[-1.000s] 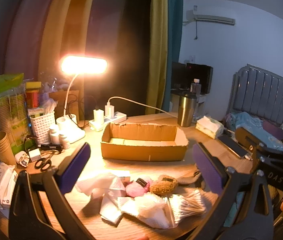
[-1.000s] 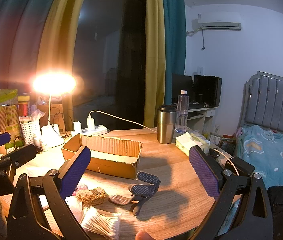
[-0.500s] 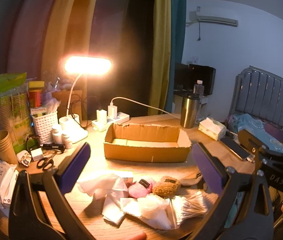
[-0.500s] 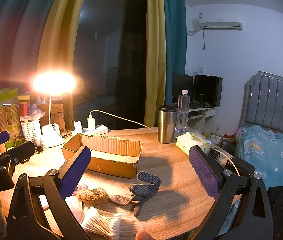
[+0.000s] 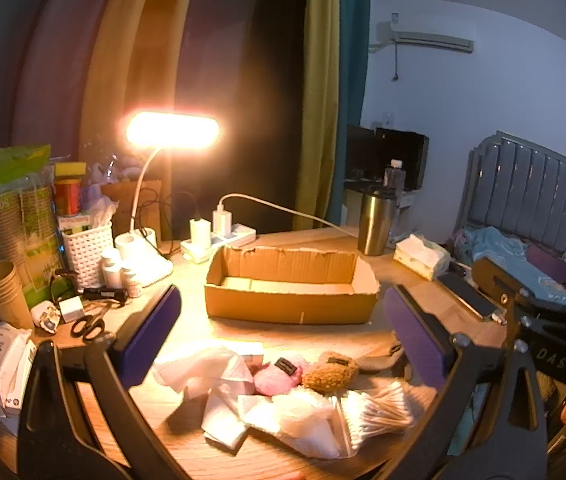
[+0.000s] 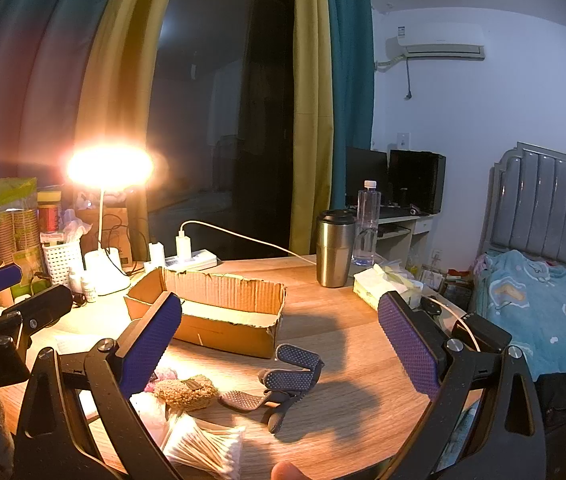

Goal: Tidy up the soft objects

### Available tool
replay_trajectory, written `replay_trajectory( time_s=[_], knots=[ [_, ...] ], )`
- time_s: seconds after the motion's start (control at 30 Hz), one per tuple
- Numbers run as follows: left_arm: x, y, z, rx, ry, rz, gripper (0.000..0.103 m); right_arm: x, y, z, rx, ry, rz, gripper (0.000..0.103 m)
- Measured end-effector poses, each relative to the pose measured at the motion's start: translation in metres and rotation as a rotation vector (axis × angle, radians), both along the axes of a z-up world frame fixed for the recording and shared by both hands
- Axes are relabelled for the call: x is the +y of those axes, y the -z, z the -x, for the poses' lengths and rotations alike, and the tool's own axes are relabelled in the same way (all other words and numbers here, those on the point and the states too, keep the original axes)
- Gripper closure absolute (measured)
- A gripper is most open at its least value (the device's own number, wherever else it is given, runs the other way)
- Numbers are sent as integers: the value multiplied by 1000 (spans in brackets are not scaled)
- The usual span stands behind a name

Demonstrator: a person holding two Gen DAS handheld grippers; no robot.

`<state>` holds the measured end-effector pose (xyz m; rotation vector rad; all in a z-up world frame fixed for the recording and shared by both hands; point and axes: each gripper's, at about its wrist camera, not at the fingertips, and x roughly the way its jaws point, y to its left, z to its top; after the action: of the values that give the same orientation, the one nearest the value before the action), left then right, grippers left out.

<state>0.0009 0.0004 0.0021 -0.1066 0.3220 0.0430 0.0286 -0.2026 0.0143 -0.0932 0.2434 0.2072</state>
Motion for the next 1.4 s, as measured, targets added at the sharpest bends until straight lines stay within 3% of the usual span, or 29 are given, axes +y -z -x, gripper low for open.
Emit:
replay_trajectory(
  time_s=[1.4],
  knots=[
    [5,3,2,0,-17,12,1,4,2,-1,4,-3,2,3]
  ],
)
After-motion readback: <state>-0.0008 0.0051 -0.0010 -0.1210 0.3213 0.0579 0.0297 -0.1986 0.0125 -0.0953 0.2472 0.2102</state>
